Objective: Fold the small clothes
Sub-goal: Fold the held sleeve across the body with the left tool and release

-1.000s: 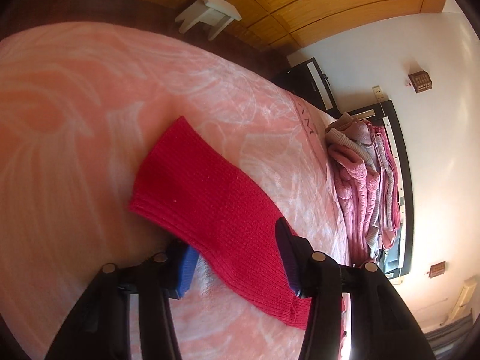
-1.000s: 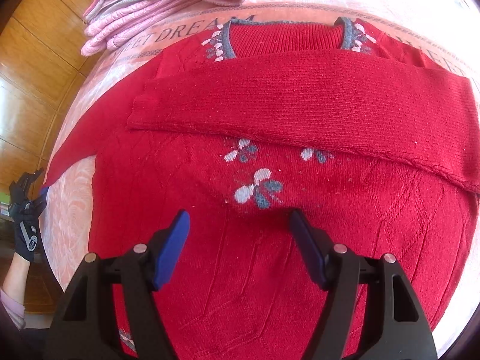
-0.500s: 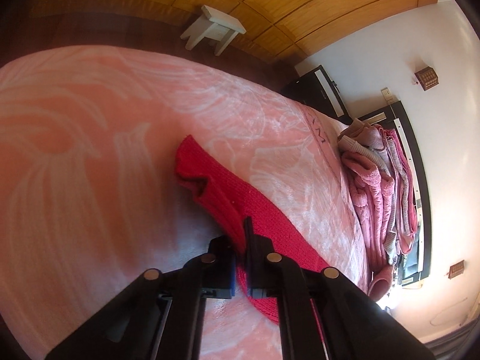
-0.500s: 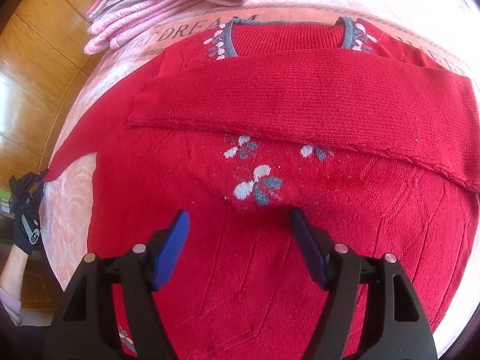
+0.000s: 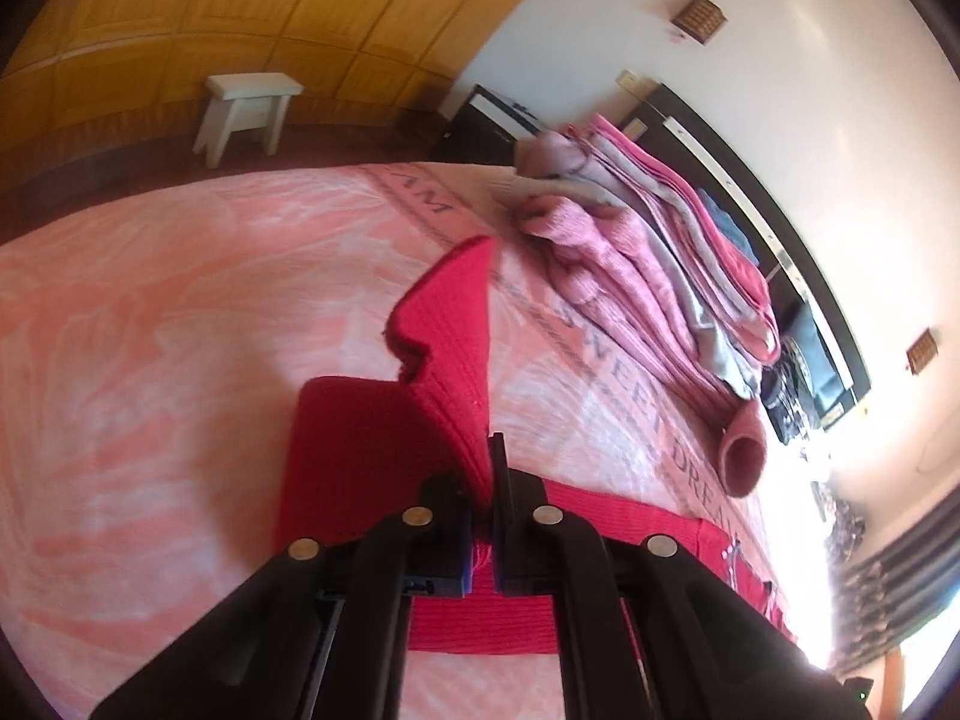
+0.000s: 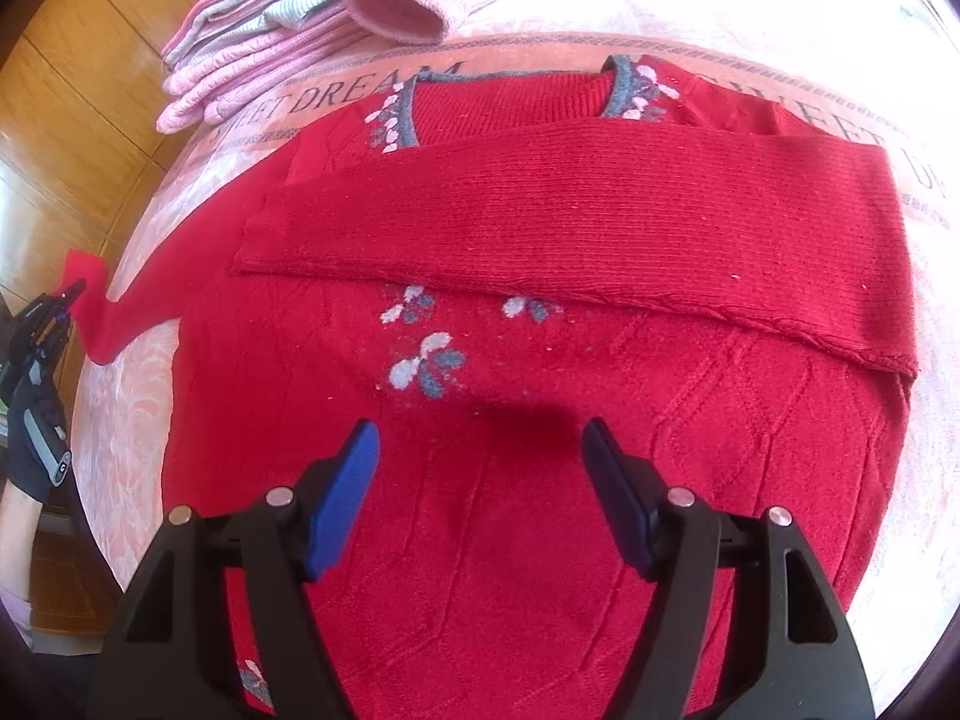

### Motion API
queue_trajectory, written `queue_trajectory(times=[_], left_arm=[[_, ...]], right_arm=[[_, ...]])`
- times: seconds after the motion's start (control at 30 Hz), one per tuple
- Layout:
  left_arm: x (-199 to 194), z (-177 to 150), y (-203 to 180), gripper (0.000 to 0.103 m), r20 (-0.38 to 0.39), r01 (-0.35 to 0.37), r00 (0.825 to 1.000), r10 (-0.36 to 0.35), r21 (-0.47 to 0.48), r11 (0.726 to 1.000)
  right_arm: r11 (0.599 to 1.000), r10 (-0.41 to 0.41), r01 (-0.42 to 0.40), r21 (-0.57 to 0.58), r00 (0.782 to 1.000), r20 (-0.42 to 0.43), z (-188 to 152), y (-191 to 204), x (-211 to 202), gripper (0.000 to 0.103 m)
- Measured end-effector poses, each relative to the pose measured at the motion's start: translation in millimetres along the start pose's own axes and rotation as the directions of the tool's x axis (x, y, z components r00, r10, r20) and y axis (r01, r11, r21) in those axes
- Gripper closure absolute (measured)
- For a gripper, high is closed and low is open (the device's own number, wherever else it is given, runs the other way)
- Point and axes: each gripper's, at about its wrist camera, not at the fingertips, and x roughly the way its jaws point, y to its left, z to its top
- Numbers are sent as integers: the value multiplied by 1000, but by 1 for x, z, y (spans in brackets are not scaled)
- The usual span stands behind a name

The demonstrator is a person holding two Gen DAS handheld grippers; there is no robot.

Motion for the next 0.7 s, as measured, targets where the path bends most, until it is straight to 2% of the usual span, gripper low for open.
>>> queue_trajectory(times=[0.17,0.37,0.7], left_arm=[[25,-28,-75,99,-48,68,997,-64,106,992],[50,-69,-151,99,-106,143,986,-125,180,973],[87,-152,-269,99,-212,265,954,-211,274,925]], right_arm=[[1000,-5,5,31,1000,18,-3,-24,-10,33],[999,-15,13,52,999,34,-11,-54,-22,33],[992,-3,-3,125,999,45,-33,-112,-35,33]])
